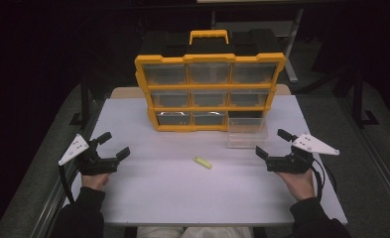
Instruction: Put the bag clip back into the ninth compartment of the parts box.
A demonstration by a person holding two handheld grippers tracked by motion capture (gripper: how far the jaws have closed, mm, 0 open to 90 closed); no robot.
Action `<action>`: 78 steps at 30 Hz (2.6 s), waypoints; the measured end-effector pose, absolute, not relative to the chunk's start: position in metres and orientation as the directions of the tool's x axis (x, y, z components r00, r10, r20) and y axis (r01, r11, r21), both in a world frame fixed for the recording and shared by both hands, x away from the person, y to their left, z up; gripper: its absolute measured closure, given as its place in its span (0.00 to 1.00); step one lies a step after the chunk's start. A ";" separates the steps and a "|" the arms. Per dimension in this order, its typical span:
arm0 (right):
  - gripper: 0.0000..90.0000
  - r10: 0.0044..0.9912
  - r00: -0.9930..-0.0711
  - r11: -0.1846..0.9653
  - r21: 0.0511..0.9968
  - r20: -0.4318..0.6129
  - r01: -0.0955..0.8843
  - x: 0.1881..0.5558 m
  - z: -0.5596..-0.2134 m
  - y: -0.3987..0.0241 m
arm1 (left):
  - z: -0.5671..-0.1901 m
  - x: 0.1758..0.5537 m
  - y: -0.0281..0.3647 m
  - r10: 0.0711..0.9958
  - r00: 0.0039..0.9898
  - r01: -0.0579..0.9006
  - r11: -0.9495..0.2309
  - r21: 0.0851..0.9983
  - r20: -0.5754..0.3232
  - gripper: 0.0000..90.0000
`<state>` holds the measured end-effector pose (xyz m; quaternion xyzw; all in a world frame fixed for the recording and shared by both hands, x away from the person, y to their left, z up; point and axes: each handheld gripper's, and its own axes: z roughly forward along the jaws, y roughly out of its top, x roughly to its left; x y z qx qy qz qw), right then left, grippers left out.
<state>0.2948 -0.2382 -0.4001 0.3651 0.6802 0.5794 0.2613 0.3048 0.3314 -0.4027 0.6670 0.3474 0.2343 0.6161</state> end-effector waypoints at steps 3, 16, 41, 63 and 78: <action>0.00 0.806 -0.588 0.059 0.980 0.066 0.189 0.294 -0.401 -0.239 | -0.403 0.304 0.330 0.752 0.649 0.174 -0.001 0.985 -0.114 0.00; 0.00 0.815 -0.576 0.066 0.976 0.067 0.207 0.291 -0.404 -0.234 | -0.403 0.305 0.330 0.752 0.648 0.171 0.009 0.985 -0.120 0.00; 0.00 0.775 -0.625 0.127 0.949 0.088 0.290 0.300 -0.394 -0.220 | -0.402 0.302 0.330 0.759 0.641 0.164 0.008 0.986 -0.113 0.00; 0.00 0.708 -0.706 0.276 0.908 0.029 0.315 0.315 -0.377 -0.190 | -0.403 0.302 0.331 0.760 0.639 0.168 0.016 0.986 -0.122 0.00; 0.00 0.666 -0.745 0.335 0.886 0.019 0.321 0.325 -0.368 -0.172 | -0.403 0.302 0.331 0.762 0.637 0.171 0.013 0.985 -0.121 0.00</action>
